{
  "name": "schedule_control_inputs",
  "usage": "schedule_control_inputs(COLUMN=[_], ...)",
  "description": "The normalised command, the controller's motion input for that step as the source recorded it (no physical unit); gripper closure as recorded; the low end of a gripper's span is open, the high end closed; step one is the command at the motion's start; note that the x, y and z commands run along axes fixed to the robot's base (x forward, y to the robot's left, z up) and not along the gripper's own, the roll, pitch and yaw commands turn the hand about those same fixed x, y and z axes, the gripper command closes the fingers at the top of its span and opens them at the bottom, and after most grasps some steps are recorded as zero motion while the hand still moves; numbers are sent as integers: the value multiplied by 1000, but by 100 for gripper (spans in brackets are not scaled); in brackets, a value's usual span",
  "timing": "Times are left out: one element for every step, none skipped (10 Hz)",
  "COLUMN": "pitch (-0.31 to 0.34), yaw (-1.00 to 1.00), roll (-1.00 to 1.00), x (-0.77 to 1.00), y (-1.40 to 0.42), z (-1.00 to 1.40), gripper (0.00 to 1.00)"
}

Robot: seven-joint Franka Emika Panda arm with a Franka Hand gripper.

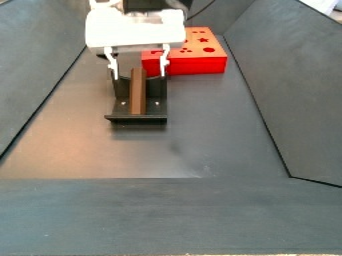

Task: Pick up the hexagon object. Move up. Place the hexagon object on the fixture. Regrasp the hexagon object. Move to above the board. Insert the hexagon object.
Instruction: Regrasp the hexagon object, then move to above the board.

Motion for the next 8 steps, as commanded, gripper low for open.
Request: schedule_control_inputs(pitch=[10, 13, 28, 25, 25, 25, 0, -73], yaw=[-23, -12, -8, 2, 8, 10, 0, -46], roll=[59, 57, 53, 51, 51, 51, 0, -97], x=[76, 76, 15, 13, 14, 14, 0, -52], y=[2, 2, -11, -10, -10, -9, 0, 66], z=[-353, -268, -190, -188, -188, -187, 0, 1000], gripper=[0, 0, 0, 0, 0, 0, 100, 100])
